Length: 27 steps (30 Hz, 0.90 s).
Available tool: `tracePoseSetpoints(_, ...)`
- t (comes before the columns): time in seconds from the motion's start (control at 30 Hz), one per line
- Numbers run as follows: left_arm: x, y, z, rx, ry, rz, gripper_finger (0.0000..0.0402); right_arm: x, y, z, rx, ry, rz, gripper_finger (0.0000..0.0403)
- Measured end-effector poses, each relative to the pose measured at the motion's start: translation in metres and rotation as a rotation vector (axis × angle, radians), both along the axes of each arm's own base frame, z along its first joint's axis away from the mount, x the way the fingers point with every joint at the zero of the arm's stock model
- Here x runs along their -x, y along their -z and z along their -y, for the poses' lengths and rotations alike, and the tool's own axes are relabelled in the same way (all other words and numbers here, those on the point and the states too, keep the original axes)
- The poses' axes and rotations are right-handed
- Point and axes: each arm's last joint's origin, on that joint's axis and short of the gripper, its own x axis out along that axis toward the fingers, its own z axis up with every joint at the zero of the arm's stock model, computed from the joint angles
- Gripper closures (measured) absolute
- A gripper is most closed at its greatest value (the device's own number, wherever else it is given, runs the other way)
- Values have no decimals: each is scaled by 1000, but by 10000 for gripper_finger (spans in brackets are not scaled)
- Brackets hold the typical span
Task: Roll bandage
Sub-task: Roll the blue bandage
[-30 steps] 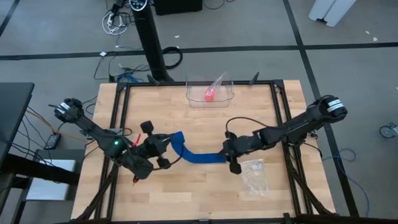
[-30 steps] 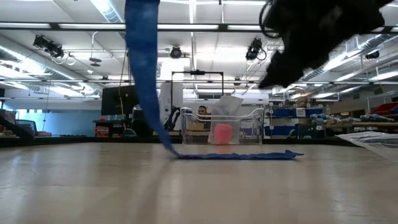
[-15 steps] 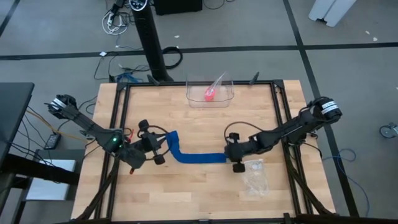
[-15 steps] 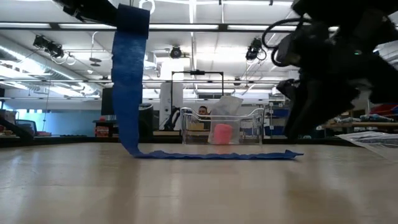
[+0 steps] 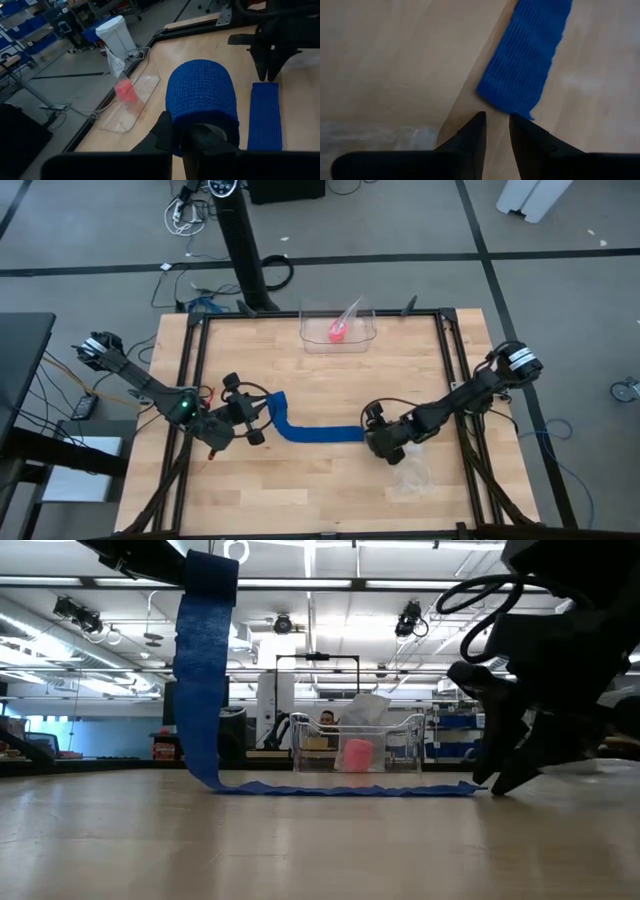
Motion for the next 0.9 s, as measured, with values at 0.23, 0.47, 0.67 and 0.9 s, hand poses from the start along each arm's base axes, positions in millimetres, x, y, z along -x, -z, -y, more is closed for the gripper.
tracePoseSetpoints(0.23,0,0,0,1,-1,0,383,-3,2,-10,131,-59,87,308)
tracePoseSetpoints(0.47,0,0,0,-1,0,-2,383,-9,10,-10,133,-99,84,308)
tracePoseSetpoints(0.67,0,0,0,-1,0,-2,383,-16,8,-17,165,-111,115,342)
tracePoseSetpoints(0.9,-2,0,-6,-19,-45,-1,383,-30,-38,-46,156,-108,113,394)
